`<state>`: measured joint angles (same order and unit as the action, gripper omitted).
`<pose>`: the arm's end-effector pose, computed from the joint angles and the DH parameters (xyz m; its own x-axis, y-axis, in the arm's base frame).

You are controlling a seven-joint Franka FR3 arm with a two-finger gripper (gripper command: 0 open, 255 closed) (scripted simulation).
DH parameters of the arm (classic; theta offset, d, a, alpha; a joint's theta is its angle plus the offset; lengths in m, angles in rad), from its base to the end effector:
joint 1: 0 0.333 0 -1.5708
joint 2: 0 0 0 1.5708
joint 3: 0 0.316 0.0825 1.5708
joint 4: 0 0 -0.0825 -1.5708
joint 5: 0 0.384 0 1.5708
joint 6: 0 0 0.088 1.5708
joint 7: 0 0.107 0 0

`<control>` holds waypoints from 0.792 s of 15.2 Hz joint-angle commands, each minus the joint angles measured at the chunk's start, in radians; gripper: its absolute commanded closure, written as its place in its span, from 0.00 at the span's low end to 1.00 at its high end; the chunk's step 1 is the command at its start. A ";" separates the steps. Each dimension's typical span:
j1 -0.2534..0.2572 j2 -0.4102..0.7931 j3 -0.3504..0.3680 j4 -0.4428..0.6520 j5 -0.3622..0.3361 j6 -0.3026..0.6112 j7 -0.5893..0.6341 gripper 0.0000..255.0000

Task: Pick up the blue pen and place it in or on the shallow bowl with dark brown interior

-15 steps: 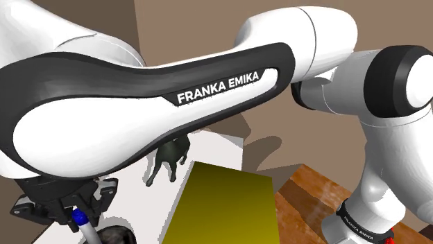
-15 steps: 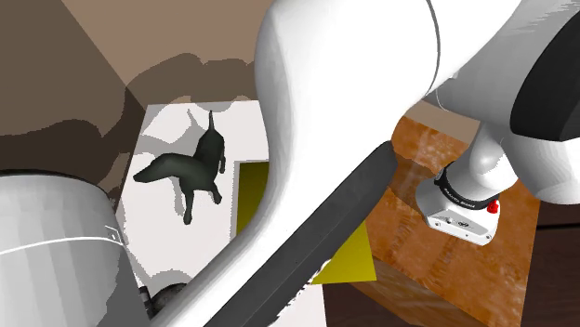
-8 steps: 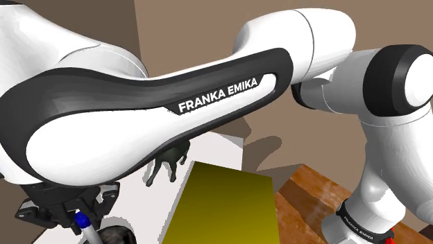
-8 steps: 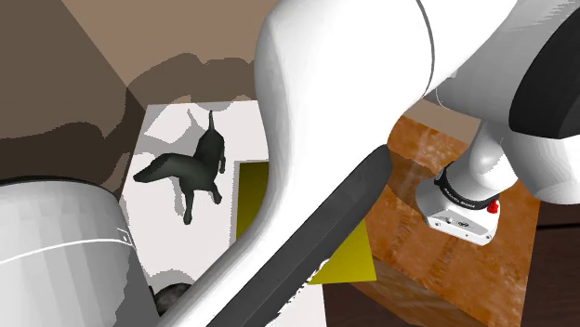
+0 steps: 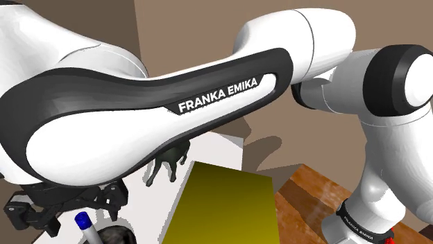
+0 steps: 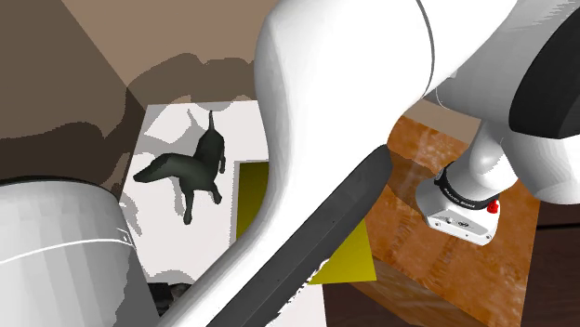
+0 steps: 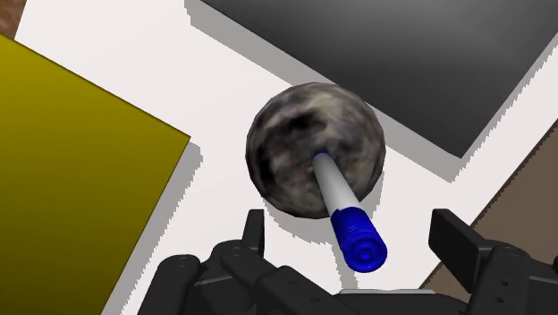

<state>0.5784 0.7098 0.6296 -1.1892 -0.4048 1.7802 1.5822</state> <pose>0.4048 0.6100 0.4174 0.9168 -0.3994 0.0018 -0.3994 -0.9168 -0.0016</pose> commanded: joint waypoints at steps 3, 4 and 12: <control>0.024 -0.004 0.003 0.102 0.007 -0.098 -0.014 0.00; 0.033 -0.001 0.003 0.135 0.007 -0.126 -0.018 0.00; 0.033 -0.001 0.003 0.135 0.007 -0.126 -0.018 0.00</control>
